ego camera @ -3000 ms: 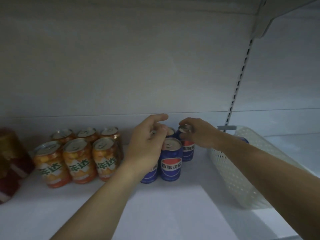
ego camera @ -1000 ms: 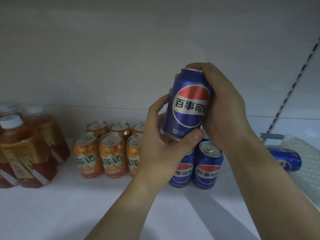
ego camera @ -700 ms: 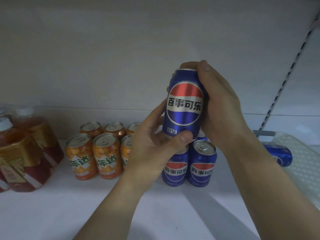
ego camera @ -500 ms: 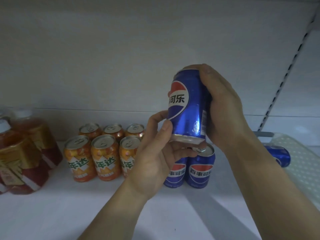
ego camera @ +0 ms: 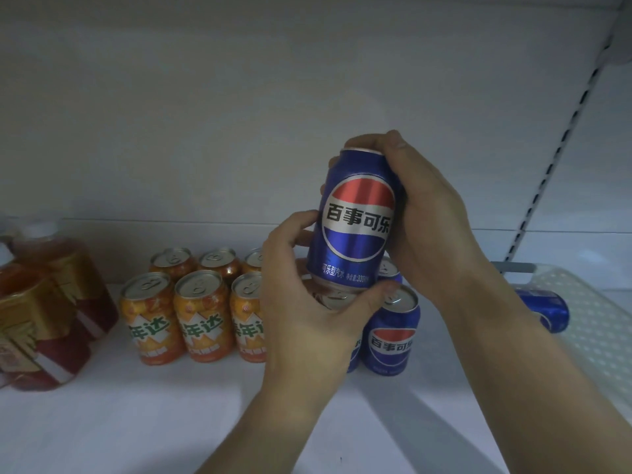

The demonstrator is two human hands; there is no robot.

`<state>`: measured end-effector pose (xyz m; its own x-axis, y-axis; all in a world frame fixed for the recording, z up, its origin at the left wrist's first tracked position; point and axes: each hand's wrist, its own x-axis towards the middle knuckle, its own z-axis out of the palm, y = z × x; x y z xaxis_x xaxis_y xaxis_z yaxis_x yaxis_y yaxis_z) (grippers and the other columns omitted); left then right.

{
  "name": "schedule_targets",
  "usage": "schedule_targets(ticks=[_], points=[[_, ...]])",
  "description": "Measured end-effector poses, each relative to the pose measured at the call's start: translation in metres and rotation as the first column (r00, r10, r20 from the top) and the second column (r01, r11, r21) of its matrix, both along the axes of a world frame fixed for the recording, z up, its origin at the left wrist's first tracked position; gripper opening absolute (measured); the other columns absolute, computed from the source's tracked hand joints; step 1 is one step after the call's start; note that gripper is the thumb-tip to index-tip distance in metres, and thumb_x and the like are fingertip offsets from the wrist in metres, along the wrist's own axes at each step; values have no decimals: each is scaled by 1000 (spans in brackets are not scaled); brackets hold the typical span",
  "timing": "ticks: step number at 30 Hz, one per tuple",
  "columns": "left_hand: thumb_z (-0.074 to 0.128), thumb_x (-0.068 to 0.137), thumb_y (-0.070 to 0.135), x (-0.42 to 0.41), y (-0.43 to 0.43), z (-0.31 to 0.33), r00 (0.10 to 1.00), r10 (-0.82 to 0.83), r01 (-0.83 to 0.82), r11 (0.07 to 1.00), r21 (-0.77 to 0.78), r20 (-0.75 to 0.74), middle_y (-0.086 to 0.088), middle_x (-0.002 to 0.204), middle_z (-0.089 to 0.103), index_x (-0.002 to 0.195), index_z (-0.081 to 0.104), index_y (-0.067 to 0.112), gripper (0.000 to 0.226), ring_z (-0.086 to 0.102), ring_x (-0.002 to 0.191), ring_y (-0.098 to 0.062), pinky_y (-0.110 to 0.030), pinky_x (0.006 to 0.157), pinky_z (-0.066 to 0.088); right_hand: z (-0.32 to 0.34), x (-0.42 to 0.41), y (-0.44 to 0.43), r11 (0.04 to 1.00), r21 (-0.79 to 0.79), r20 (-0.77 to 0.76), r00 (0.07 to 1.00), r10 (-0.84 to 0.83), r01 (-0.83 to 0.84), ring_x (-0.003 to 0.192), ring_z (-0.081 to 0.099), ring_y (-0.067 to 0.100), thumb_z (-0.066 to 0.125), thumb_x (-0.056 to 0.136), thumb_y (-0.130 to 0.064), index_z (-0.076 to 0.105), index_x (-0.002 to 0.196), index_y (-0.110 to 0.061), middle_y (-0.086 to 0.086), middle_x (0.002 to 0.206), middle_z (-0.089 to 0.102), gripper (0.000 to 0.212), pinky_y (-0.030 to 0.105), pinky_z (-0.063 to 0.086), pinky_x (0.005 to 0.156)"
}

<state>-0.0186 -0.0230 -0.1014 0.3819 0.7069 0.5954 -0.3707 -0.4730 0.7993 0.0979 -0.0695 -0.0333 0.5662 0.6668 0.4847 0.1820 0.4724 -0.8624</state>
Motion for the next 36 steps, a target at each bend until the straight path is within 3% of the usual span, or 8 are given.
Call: schedule_targets(ticks=[5,9,15,18,22,25,32,36], points=[[66,81,29,-5,7,7,960,-269,277,955,-106,82,13,122,69,137,53,21,58,69,110,-7,-18,79,57,2,3,0,1000,15,1,1000,-25,25,87,70,15,56,94,-33,66,109,-16,-2,96,73,24,36,58,82],[73,81,44,-6,19,7,933,-360,354,925,-134,-17,16,121,70,134,52,32,58,69,111,-7,-22,81,58,1,6,-2,997,23,29,997,-77,76,86,70,16,58,89,-33,69,101,-21,-3,94,74,20,36,58,81],[90,64,24,-3,18,0,984,-149,147,989,-25,-102,23,117,63,125,50,38,75,67,105,-2,-14,73,56,-7,3,3,995,43,14,996,-93,92,94,70,22,58,93,-33,70,102,-24,5,105,74,17,39,59,85],[80,77,36,-3,19,-1,981,-194,193,980,-50,-8,17,118,67,129,53,27,60,70,106,-8,-19,76,58,-6,4,5,998,43,-49,998,-40,42,97,68,25,57,93,-33,68,111,-17,10,108,71,26,46,57,95],[68,76,68,-5,20,-4,932,-355,363,899,-245,79,-5,126,69,137,51,15,82,70,110,-33,-54,88,59,-5,5,5,999,28,-120,992,29,-26,107,62,43,58,93,-34,68,115,-13,31,128,60,32,69,45,107],[73,69,70,-5,20,-1,920,-387,388,881,-270,61,-5,126,69,137,51,18,88,70,110,-32,-49,86,59,-4,6,2,999,44,-104,994,21,-16,117,58,56,57,94,-31,68,114,-13,31,127,61,30,70,46,104],[93,64,22,-5,22,3,913,-392,383,919,-89,-113,10,126,61,138,36,33,94,67,111,-5,-17,81,56,-4,0,2,999,35,-68,998,13,-10,100,68,34,58,93,-29,70,105,-14,26,116,68,22,60,52,100],[88,69,1,-4,24,-2,958,-264,259,964,-63,-108,7,126,56,129,39,36,86,67,105,-5,-18,72,58,-11,-3,8,999,-17,-3,999,-42,41,99,69,39,60,92,-32,71,100,-19,24,112,70,20,61,53,97]])
